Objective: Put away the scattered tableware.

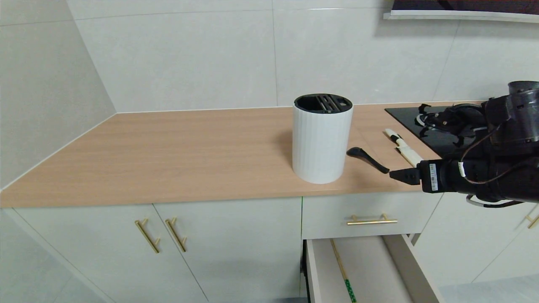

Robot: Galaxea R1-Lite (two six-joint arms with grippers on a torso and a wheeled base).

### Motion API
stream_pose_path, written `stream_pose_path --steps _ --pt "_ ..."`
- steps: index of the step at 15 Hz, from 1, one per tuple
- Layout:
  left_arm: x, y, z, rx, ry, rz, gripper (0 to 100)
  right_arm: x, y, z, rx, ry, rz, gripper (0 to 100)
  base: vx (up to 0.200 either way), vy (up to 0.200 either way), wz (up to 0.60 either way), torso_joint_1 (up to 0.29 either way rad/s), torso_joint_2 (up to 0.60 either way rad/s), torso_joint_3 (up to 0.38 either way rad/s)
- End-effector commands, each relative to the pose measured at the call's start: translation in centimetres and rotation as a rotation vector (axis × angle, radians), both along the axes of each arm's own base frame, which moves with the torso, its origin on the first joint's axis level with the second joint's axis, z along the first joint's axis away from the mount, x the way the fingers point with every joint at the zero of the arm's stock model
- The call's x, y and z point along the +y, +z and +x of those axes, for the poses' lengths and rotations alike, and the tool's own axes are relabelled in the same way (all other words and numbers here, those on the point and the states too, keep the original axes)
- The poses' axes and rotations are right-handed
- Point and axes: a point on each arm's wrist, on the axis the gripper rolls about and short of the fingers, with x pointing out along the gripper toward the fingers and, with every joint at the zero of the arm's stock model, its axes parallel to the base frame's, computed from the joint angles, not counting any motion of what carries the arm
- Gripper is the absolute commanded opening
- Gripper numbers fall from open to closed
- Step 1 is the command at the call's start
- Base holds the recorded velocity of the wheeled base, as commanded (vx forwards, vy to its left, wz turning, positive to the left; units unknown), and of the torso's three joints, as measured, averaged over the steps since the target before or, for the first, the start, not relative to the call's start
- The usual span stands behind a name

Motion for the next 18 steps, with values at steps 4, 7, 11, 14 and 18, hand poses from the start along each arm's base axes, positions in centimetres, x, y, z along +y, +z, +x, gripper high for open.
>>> stream_pose_path --steps 4,7,11,14,18 --pt "0.0 0.0 0.0 0.002 0.001 0.000 100 -0.2 0.0 3.0 -0.142 0.011 -0.046 100 0.000 0.000 0.00 0.000 0.00 0.000" --pt "0.0 0.0 0.0 0.001 0.001 0.000 100 -1.3 -0.3 6.4 -0.194 0.070 -0.064 100 0.000 0.000 0.00 0.000 0.00 0.000" --pt "0.0 0.0 0.0 0.002 0.001 0.000 100 -3.0 -1.4 10.4 -0.171 0.192 0.012 100 0.000 0.000 0.00 0.000 0.00 0.000" --pt "0.0 0.0 0.0 0.001 0.001 0.000 100 -3.2 -4.0 12.3 -0.133 0.196 0.015 100 0.000 0.000 0.00 0.000 0.00 0.000" --pt "0.0 0.0 0.0 0.001 0.001 0.000 100 -2.7 -8.0 15.8 -0.199 0.142 -0.037 100 0.000 0.000 0.00 0.000 0.00 0.000"
